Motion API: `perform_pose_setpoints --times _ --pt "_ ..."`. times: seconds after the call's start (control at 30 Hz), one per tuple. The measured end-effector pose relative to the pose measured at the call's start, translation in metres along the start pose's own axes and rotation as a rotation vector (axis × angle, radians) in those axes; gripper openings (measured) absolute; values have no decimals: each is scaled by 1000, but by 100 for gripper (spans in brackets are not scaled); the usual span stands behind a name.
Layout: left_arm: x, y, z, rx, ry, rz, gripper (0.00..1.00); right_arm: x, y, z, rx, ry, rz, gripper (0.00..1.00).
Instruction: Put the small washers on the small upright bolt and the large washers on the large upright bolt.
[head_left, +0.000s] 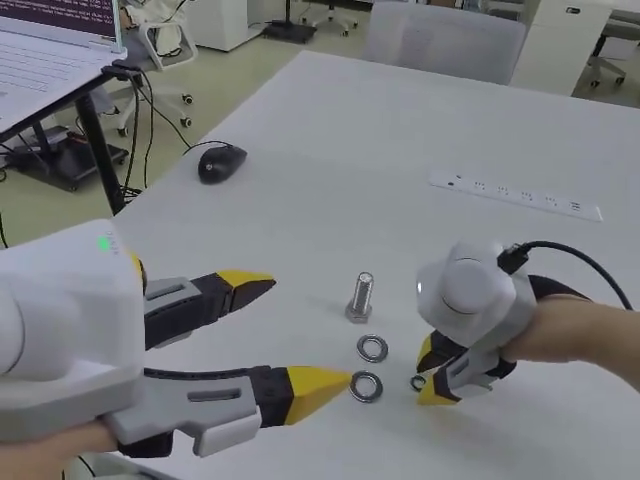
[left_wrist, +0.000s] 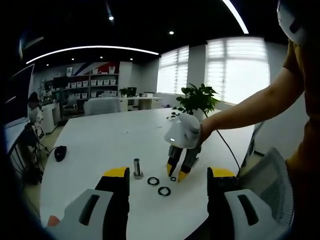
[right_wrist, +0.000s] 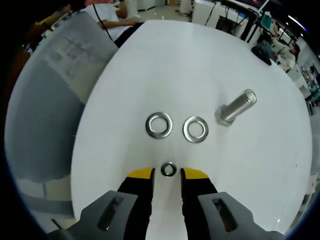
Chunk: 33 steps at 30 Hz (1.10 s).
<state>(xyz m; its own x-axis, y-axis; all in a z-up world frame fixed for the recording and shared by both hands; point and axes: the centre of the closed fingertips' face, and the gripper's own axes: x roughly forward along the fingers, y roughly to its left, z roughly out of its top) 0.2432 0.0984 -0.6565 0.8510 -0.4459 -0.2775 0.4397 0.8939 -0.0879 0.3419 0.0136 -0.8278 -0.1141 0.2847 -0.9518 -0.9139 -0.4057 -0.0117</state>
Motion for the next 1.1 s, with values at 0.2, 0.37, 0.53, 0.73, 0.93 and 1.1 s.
perform_pose_setpoints --times 0.2,0.37,0.53,0.73,0.93,1.1 --pt "2 -1 0 -4 -3 -5 62 0 1 1 -19 6 6 21" --pt "4 -2 0 -3 -5 -10 62 1 1 1 -50 24 -2 16" --pt "3 -3 -1 0 0 -12 61 0 0 1 -49 31 -2 15" --pt "2 -3 -1 -5 -3 -6 61 0 1 1 -62 40 -9 14" --pt "2 -3 0 -3 -3 -6 61 -1 -1 2 -48 29 -11 12" --pt "1 -3 0 -2 -2 -5 61 -2 -1 2 -52 33 -14 12"
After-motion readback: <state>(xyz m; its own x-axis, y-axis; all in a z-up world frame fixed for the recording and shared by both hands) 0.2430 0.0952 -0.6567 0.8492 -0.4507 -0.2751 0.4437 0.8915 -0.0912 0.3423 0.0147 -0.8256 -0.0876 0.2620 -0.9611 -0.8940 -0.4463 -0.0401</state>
